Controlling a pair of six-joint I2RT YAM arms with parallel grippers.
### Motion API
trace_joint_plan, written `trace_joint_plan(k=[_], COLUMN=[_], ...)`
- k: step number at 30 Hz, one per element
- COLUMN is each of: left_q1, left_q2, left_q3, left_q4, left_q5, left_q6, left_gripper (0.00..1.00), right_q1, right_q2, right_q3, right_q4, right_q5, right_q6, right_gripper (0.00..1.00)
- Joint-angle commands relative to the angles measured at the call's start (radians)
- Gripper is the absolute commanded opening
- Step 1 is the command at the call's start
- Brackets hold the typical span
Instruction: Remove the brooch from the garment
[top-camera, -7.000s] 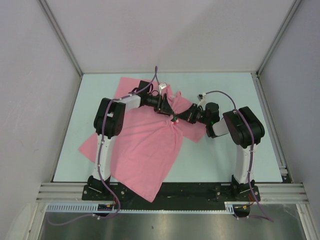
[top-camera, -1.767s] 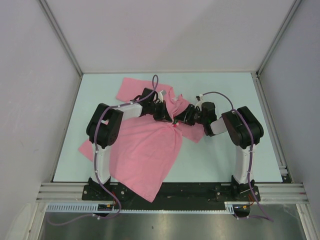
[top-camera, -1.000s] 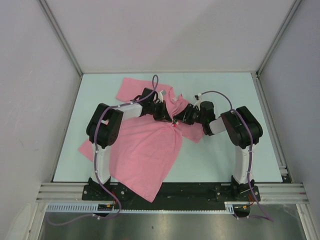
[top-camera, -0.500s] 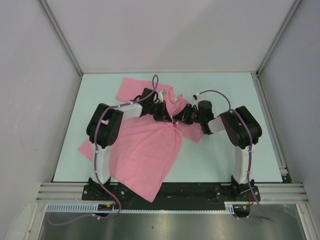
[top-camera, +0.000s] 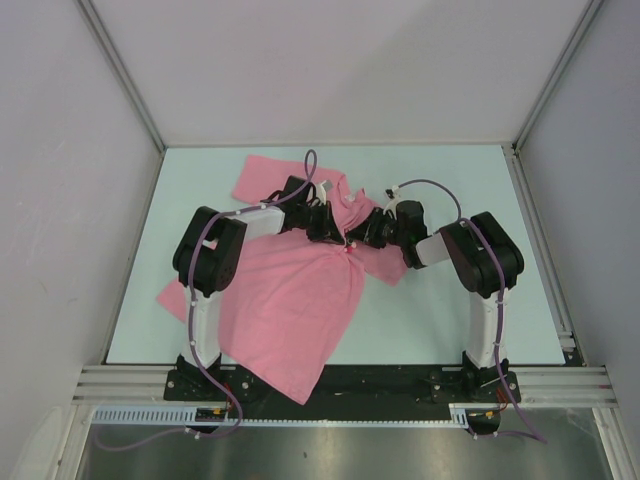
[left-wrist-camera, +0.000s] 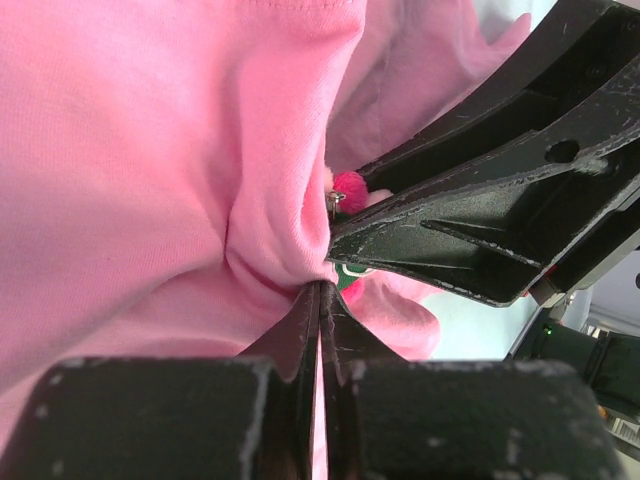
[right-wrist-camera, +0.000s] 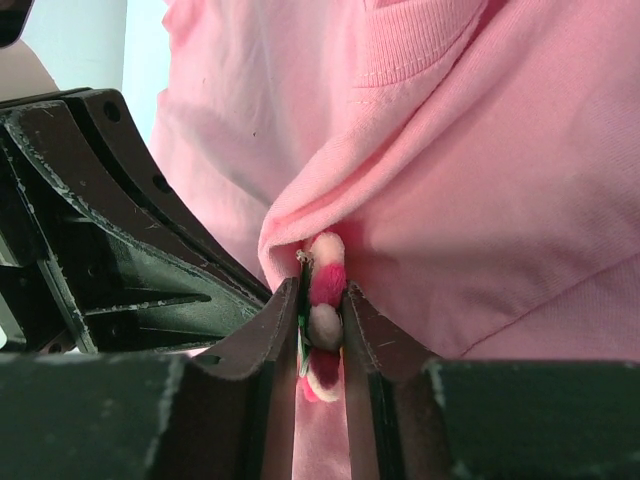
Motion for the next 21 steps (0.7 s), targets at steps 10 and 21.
trace_joint_plan(k=[10, 21], left_q1=[-0.01, -0.01], left_q2=[-0.022, -0.023], left_q3=[-0.028, -0.025], left_q4=[0.033, 0.034], left_q5=[-0.014, -0.012], left_q6=[-0.016, -0.018], left_gripper=[0.02, 0.01], right_q1=[-0.004, 0.032], right_q2=[-0.053, -0.122], right_q3=[-0.004, 0.001], right_q4=[-0.03, -0.158], right_q5=[0.023, 0.181], right_q6=[0.018, 0.017], right_gripper=[0.45, 0.55])
